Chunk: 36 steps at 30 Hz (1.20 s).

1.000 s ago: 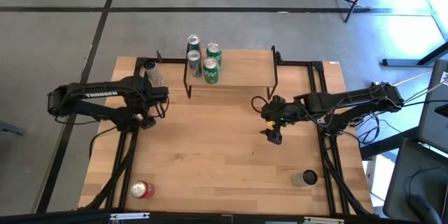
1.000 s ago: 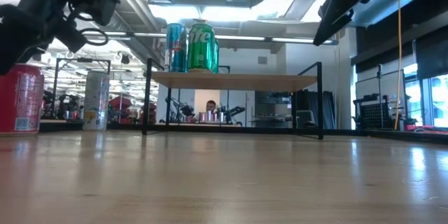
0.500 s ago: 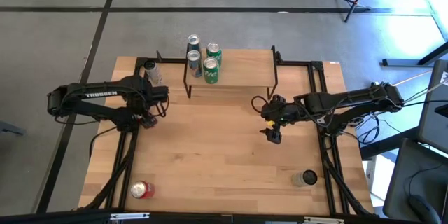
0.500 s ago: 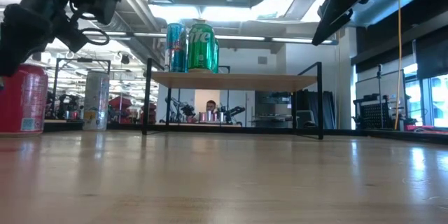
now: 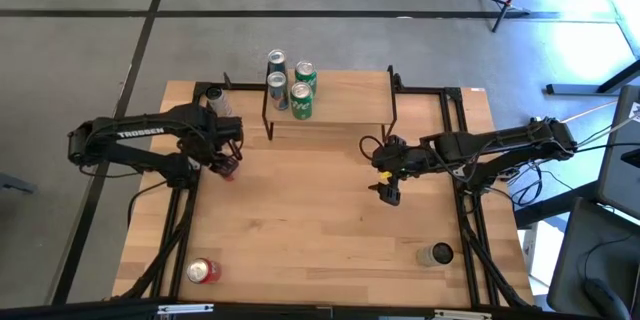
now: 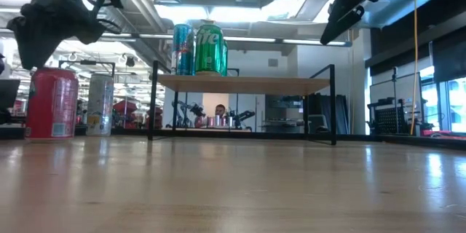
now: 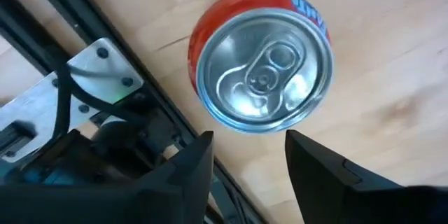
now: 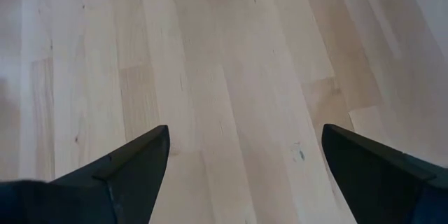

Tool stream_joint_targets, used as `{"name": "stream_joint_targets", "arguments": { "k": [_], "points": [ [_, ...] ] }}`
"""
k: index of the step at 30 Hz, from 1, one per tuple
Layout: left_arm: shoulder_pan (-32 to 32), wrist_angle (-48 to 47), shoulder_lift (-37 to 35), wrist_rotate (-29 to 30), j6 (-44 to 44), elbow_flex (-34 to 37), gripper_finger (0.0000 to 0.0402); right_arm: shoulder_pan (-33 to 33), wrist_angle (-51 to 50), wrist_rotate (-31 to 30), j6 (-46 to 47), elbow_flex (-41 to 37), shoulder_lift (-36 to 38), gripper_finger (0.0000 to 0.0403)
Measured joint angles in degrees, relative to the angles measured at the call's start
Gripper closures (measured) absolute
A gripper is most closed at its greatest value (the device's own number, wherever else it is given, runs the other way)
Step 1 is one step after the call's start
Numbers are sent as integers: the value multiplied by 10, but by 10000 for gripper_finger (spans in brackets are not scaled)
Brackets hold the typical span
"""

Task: Place canned beverage on shelf
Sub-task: Put the top orange soda can on the shelf

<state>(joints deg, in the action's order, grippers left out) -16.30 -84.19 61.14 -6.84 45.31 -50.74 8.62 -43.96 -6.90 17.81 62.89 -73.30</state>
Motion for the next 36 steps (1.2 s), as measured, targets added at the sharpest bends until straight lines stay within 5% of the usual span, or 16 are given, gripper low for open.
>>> {"name": "stream_joint_targets", "arguments": {
  "k": [8,16,26,36],
  "points": [
    [27,-4,0,-18,-22,-30,206,0,0,24,2,0,0,45],
    [51,-4,0,86,-35,-99,120,0,0,24,1,0,0,45],
    [51,19,0,88,-20,-41,46,0,1,24,-3,0,0,45],
    [50,70,0,99,-19,4,24,0,1,15,-16,0,0,45]
  ]
}}
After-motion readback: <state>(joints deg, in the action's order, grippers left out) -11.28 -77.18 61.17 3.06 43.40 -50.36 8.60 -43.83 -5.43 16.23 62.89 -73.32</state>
